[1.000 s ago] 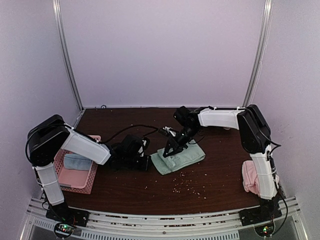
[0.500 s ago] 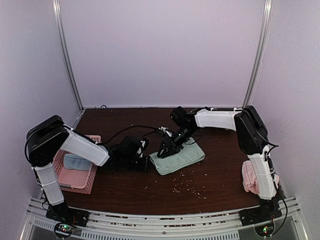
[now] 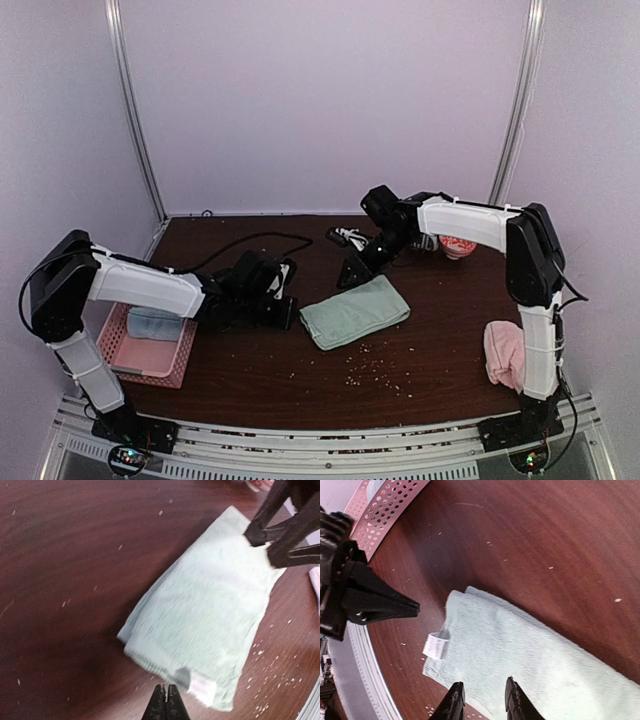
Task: Roll the towels
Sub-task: Smooth out the towel at the center of the board.
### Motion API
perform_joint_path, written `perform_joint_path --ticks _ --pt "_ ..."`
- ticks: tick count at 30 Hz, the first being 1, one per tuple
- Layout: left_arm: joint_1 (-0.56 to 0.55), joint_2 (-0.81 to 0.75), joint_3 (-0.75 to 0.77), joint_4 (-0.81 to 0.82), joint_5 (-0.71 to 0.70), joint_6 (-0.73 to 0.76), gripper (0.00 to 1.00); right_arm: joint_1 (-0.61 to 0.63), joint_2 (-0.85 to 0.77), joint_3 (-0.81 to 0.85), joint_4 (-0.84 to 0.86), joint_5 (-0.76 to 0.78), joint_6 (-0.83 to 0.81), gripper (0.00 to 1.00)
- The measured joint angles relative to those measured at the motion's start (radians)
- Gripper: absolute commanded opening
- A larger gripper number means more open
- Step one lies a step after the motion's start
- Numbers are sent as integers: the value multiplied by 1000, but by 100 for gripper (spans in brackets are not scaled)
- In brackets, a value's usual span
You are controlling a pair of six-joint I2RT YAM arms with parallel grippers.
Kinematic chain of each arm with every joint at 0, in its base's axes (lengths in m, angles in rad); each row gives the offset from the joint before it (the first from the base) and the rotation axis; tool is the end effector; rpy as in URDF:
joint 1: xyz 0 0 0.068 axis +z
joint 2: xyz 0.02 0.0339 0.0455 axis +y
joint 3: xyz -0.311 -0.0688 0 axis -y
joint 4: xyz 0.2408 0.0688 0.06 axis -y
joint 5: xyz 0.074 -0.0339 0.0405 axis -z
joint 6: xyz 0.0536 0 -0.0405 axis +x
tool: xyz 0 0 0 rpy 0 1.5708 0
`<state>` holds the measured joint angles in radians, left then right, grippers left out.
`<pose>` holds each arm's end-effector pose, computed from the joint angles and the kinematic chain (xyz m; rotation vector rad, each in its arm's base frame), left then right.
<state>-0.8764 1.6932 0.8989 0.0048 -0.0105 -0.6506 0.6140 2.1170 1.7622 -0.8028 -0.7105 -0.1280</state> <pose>0.2304 -0.2758 0.2018 0.2742 2.4660 -0.6971 0.3675 0.3018 0.2469 -1.1767 2.4448 1.1105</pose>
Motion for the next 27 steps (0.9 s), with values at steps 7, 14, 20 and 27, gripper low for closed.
perform_joint_path --ticks 7,14,20,27 --pt "0 186 290 -2 72 47 0 -104 -30 -82 55 72 -32 23" --pt "0 317 320 -43 130 47 0 -188 -30 -192 70 80 -62 21" --pt "0 322 291 -43 122 47 0 -194 -30 -251 79 109 -74 19" --pt "3 323 287 -29 101 51 0 -188 -47 -297 116 227 -43 18"
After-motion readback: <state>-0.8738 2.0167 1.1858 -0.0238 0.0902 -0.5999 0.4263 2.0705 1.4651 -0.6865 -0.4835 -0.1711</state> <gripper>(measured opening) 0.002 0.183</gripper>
